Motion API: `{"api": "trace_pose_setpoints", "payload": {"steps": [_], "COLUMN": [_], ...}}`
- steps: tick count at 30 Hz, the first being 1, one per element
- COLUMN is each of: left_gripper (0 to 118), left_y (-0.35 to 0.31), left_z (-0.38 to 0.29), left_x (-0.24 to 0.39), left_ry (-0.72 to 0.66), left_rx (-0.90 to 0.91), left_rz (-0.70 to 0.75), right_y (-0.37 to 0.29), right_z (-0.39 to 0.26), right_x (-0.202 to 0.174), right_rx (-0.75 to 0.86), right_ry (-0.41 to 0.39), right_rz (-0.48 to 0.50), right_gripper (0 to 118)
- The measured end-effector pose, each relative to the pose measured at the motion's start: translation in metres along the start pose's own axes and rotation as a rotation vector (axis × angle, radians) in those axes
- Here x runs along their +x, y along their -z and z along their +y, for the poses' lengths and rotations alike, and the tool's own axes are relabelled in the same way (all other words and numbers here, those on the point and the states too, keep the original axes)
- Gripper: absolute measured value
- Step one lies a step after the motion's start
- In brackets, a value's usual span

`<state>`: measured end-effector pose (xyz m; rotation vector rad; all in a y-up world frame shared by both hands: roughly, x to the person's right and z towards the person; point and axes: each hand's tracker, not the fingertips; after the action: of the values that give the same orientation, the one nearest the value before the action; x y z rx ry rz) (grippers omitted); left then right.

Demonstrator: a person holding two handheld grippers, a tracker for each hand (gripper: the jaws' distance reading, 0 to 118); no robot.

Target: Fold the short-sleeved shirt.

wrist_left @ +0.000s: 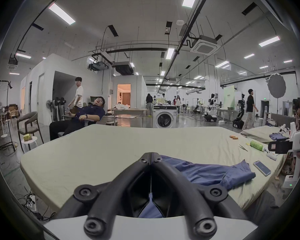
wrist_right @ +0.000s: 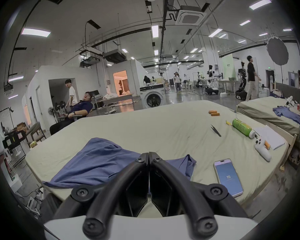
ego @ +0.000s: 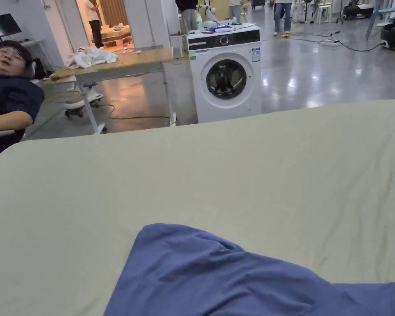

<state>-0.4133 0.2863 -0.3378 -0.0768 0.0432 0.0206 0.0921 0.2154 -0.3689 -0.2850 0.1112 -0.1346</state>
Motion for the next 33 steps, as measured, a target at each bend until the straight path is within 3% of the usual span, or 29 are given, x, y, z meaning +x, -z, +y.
{"api": "trace_pose_setpoints", "payload": {"steps": [5, 11, 17, 18, 20, 23, 24, 25, 26, 33], "left_gripper": [0, 0, 0, 5, 26, 43, 68, 79, 84, 83], "left_y": [0.006, 0.025, 0.087, 0.104, 0.147, 0.236, 0.267, 0.294, 0.327, 0.494], "left_z": [0.005, 0.010, 0.006, 0.004, 0.000, -0.008, -0.013, -0.020, -0.025, -0.084], "left_x": [0.009, 0.010, 0.006, 0.004, -0.001, -0.008, -0.010, -0.011, -0.008, 0.003], "left_ry": [0.061, 0.035, 0.026, 0.005, -0.043, -0.138, -0.166, -0.185, -0.164, -0.080], "left_rx": [-0.025, -0.043, -0.155, -0.173, -0.237, -0.370, -0.408, -0.416, -0.464, -0.697], "left_rz": [-0.010, -0.050, -0.156, -0.172, -0.229, -0.307, -0.303, -0.288, -0.291, -0.122], "right_y": [0.006, 0.008, 0.015, 0.017, 0.020, 0.025, 0.026, 0.027, 0.027, 0.026], "right_z": [0.002, 0.006, 0.011, 0.011, 0.010, 0.006, 0.002, 0.000, -0.003, -0.020], "right_x": [-0.004, -0.005, -0.004, -0.002, 0.001, 0.010, 0.013, 0.016, 0.020, 0.051], "right_rx": [-0.011, -0.005, -0.013, -0.013, -0.014, -0.036, -0.046, -0.058, -0.077, -0.165], "right_ry": [0.014, 0.019, 0.003, 0.006, 0.012, 0.035, 0.043, 0.045, 0.047, 0.128], "right_rz": [0.020, 0.022, 0.023, 0.024, 0.027, 0.032, 0.026, 0.023, 0.017, -0.095], "right_gripper": [0, 0, 0, 0, 0, 0, 0, 0, 0, 0]}}
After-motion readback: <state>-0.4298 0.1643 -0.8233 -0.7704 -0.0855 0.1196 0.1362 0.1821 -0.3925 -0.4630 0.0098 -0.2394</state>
